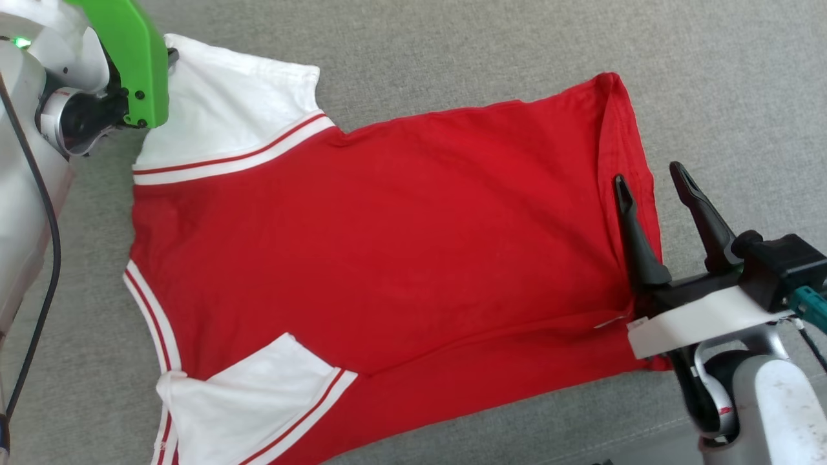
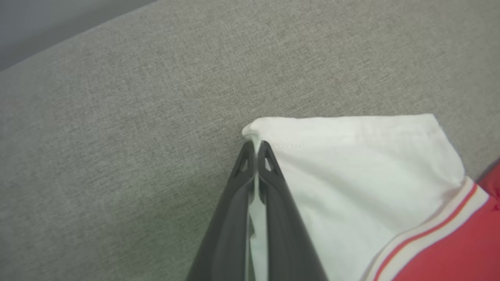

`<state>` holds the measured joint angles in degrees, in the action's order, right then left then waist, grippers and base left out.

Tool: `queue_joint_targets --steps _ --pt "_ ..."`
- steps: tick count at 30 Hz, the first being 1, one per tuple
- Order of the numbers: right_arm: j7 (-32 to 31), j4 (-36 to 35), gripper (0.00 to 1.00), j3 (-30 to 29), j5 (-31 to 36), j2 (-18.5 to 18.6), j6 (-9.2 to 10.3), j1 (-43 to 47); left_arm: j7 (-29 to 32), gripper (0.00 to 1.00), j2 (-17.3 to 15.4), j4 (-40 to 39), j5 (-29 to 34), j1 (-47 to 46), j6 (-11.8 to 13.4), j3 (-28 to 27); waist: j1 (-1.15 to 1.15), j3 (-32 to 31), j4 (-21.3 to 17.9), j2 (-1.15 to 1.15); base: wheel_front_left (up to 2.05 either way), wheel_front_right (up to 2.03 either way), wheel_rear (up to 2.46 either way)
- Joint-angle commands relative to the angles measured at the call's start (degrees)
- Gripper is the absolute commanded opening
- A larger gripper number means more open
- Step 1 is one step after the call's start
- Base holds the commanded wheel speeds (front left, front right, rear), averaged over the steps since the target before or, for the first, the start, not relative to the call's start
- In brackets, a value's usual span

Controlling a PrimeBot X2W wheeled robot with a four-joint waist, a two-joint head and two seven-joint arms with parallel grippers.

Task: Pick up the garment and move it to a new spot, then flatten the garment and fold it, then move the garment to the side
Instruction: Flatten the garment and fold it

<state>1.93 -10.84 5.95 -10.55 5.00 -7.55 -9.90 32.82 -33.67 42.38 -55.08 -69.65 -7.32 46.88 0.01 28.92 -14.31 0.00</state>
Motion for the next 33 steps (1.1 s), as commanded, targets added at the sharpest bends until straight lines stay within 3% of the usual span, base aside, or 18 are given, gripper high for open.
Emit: queue_joint_targets --steps 1,10,20,26,33 --pt "-1.66 0.35 1.0 -0.51 0.61 1.11 0.06 -1.49 -1.08 0.0 0.35 -0.07 -0.63 1.16 -0.12 -0.67 -0.01 -2.54 1.94 0.0 0.0 0.0 0.0" --pt "-22.95 1.89 1.0 -2.11 -2.55 10.11 0.06 -7.0 -5.11 0.0 -1.07 -10.3 -2.76 6.44 0.92 -2.11 -0.01 -5.4 7.31 0.0 0.0 0.0 0.0" --pt "-47.49 9.63 1.0 -3.0 -11.02 17.2 0.06 -18.76 -8.1 0.0 -4.49 -32.38 -3.4 16.62 7.86 -2.74 -0.01 -3.58 12.67 0.0 0.0 0.0 0.0" --pt "-53.61 14.72 1.0 -1.67 -9.71 20.41 0.06 -25.76 -8.45 0.0 -5.64 -41.78 -2.4 19.17 11.14 -2.44 -0.01 -1.9 15.26 0.0 0.0 0.0 0.0" --pt "-56.67 19.83 1.0 0.74 -7.7 21.98 0.06 -29.52 -8.89 0.0 -5.82 -46.8 -1.85 19.85 12.55 -2.4 -0.01 -0.8 17.04 0.0 0.0 0.0 0.0"
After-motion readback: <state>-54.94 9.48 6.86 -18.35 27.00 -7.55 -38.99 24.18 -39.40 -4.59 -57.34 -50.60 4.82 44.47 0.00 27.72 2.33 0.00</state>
